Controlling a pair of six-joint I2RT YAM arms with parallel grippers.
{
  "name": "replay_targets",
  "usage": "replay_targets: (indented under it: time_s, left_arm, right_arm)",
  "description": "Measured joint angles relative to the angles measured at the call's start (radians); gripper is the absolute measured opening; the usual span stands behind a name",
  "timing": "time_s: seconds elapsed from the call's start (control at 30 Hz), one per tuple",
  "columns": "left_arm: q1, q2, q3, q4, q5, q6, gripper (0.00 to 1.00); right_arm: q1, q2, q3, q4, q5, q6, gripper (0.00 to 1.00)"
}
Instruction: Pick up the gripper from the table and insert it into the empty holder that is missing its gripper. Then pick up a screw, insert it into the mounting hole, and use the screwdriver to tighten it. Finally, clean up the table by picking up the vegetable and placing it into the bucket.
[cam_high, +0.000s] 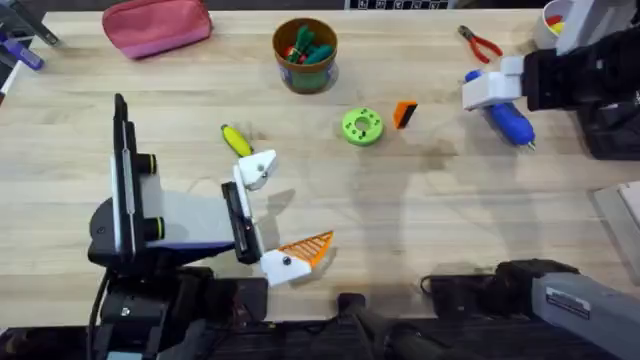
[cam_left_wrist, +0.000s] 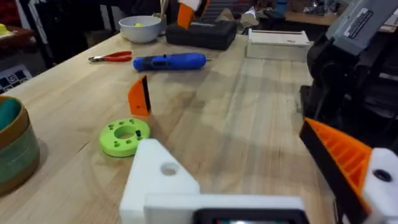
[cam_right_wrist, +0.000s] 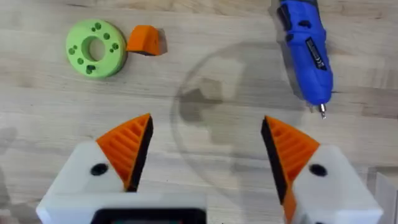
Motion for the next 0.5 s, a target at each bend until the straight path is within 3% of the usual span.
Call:
replay_targets:
  time_s: [0.5]
  left_arm:
    - [0.000, 0.000, 0.000, 0.017, -0.091, -0.042, 0.985]
  right_arm:
    - [0.000, 0.000, 0.000, 0.000, 0.000, 0.000, 0.994]
